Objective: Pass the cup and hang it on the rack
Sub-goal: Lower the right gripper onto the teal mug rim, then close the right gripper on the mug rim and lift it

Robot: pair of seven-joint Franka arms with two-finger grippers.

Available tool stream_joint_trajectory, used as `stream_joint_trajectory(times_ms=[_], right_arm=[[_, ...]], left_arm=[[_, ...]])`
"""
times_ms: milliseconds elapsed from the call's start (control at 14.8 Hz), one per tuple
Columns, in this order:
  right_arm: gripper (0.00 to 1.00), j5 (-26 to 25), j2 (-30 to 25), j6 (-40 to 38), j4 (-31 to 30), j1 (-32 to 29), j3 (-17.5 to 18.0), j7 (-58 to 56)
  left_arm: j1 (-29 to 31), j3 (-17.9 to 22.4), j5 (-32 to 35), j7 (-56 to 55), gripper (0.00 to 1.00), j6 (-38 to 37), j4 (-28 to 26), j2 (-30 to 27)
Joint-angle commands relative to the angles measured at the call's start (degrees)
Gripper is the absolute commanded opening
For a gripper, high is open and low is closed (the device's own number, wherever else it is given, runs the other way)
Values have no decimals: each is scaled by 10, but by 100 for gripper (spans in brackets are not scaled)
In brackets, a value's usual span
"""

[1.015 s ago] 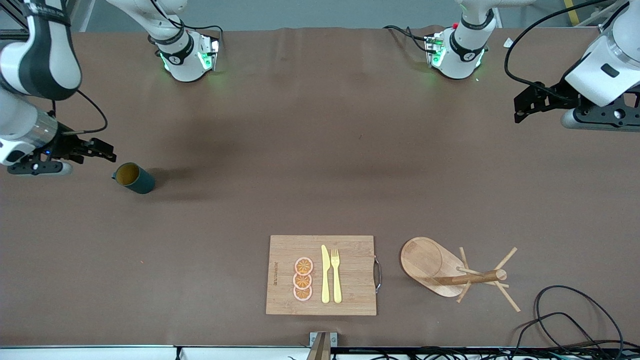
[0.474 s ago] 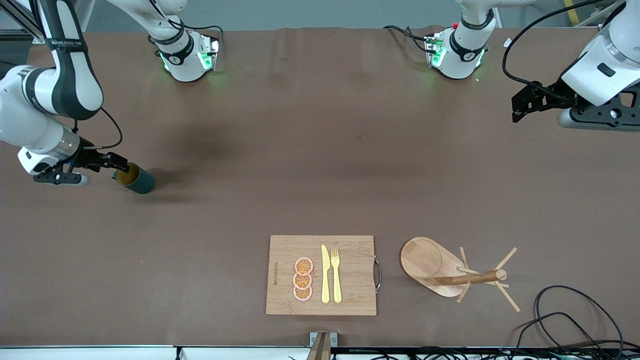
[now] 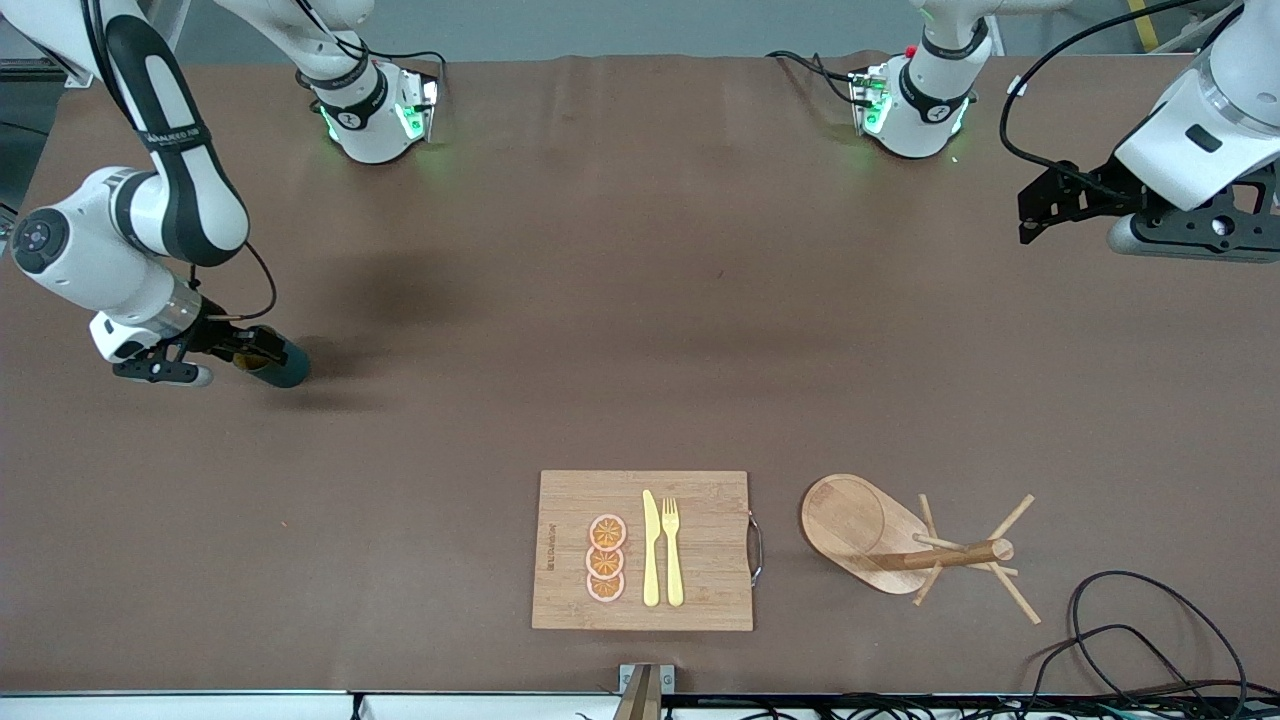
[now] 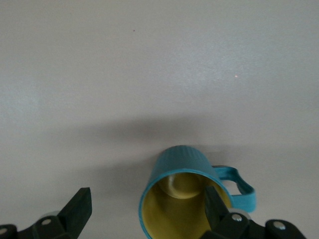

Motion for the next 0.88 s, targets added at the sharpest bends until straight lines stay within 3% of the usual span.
stream_joint_trajectory(times_ms=[0,541,812], right_arm=[[100,13,-8,11,-10,18,2,31],[100,5,5,26,-13,27,1,27],[100,4,3,80,-62,31,1,23]], left_arm=[[4,-7,10,-11,100,-6,7,0],[4,-7,10,-11,100,-7,7,0],[4,-7,10,-11,100,-7,7,0]])
